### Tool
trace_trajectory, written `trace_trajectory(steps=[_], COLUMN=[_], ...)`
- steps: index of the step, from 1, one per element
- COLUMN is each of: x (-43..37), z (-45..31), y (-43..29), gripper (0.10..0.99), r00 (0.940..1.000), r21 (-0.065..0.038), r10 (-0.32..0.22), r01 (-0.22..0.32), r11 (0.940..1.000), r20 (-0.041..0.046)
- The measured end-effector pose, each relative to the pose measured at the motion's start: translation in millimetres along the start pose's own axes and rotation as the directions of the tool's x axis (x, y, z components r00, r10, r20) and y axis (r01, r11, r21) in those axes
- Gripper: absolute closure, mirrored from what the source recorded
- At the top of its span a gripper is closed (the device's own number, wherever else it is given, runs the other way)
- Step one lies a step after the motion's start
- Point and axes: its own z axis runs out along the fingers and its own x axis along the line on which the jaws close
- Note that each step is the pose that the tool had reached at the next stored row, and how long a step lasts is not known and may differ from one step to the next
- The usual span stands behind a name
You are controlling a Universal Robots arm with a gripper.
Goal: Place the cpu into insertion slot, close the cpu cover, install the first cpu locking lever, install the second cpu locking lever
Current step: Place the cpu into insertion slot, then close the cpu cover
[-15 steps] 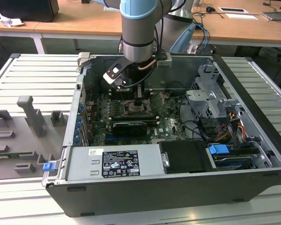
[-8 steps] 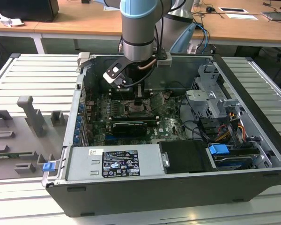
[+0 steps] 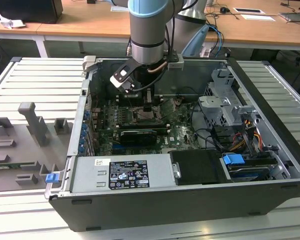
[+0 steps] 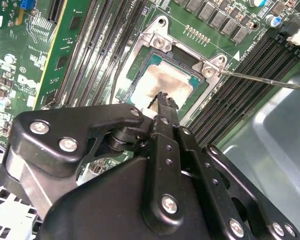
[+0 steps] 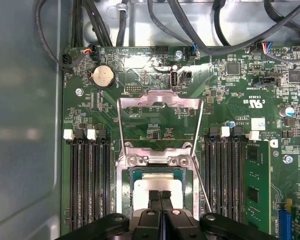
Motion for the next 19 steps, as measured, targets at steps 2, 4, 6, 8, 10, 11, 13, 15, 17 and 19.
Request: trace_trajectory(steps=[2, 4, 6, 8, 10, 11, 13, 15, 17, 19], x=[0.0, 0.0, 0.0, 0.1, 0.1, 0.1, 0.1, 0.2, 0.2, 0.4], z=[-0.7, -1.4, -2.2, -3.3, -4.1, -4.8, -5.7, -8.0, -10.1, -16.2], y=[0.1, 0.1, 0.1, 0.2, 0.3, 0.3, 0.4, 0.5, 0.9, 1.3], gripper=[0.98, 0.98, 0.98, 0.98, 0.98, 0.98, 0.98, 0.98, 0.98, 0.98], r00=[1.0, 1.0, 1.0, 1.0, 1.0, 1.0, 1.0, 1.0, 1.0, 1.0], r21=[0.0, 0.0, 0.0, 0.0, 0.0, 0.0, 0.0, 0.0, 0.001, 0.001], r10=[0.0, 0.0, 0.0, 0.0, 0.0, 0.0, 0.0, 0.0, 0.0, 0.0], r01=[0.0, 0.0, 0.0, 0.0, 0.0, 0.0, 0.0, 0.0, 0.0, 0.0], r11=[1.0, 1.0, 1.0, 1.0, 1.0, 1.0, 1.0, 1.0, 1.0, 1.0], r20=[-0.0001, 0.0, 0.0001, 0.0001, 0.0001, 0.0, 0.0, 0.0001, 0.0002, 0.0002])
